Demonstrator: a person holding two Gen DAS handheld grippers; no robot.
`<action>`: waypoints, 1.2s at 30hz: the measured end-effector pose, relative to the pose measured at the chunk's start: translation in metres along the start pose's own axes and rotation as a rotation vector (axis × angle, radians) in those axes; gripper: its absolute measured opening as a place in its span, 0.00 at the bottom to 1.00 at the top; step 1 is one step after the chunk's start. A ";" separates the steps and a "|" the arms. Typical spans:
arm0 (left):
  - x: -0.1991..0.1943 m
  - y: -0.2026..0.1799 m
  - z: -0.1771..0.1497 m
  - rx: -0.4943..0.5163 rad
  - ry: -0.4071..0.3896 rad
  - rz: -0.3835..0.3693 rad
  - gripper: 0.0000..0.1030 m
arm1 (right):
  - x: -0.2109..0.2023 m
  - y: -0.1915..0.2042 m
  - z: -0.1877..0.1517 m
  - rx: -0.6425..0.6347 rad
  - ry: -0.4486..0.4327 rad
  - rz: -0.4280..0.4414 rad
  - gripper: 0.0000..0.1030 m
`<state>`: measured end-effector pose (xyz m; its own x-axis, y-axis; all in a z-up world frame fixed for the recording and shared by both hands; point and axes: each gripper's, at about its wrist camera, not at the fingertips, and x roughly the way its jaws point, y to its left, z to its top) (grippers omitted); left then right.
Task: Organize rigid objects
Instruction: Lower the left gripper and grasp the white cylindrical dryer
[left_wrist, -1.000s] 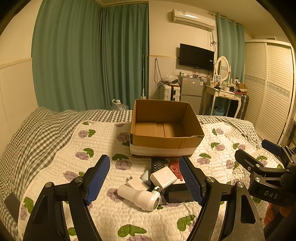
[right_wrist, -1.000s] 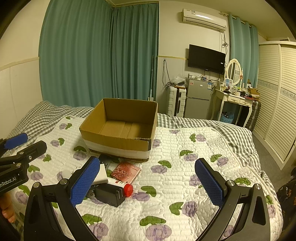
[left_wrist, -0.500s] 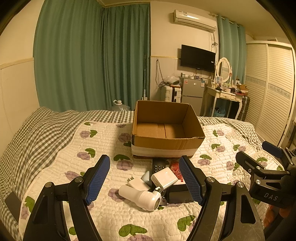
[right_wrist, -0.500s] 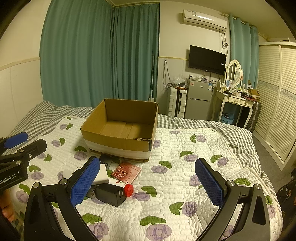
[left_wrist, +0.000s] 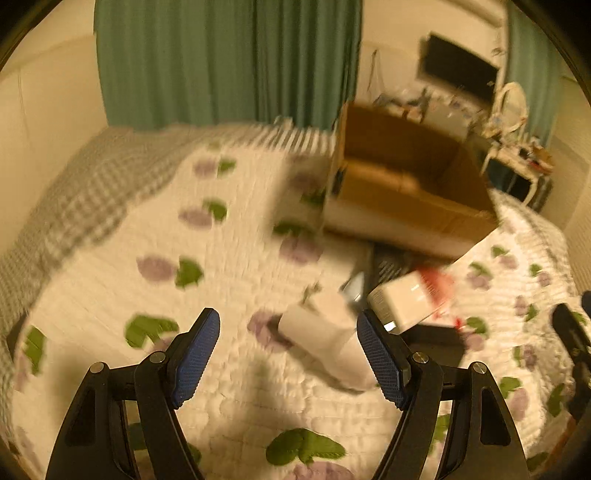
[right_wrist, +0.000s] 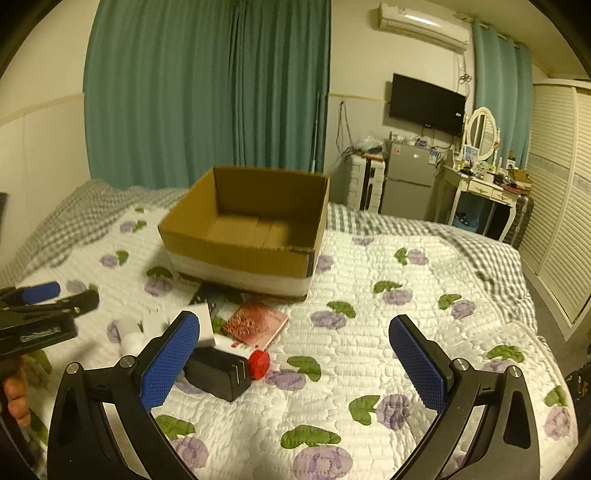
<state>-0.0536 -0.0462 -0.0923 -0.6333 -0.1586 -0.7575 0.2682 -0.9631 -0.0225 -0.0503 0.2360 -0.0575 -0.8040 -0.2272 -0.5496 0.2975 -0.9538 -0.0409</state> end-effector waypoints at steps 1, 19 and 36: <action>0.008 0.001 -0.002 -0.008 0.025 0.004 0.75 | 0.005 0.000 -0.002 0.001 0.011 0.008 1.00; 0.059 -0.035 -0.013 -0.041 0.225 -0.229 0.45 | 0.043 -0.011 -0.015 0.028 0.101 0.043 1.00; 0.026 0.000 0.023 0.135 0.021 0.022 0.44 | 0.112 0.075 0.013 -0.176 0.221 0.301 0.90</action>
<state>-0.0868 -0.0552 -0.0967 -0.6125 -0.1764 -0.7705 0.1806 -0.9802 0.0808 -0.1251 0.1366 -0.1115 -0.5435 -0.4253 -0.7237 0.6015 -0.7987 0.0176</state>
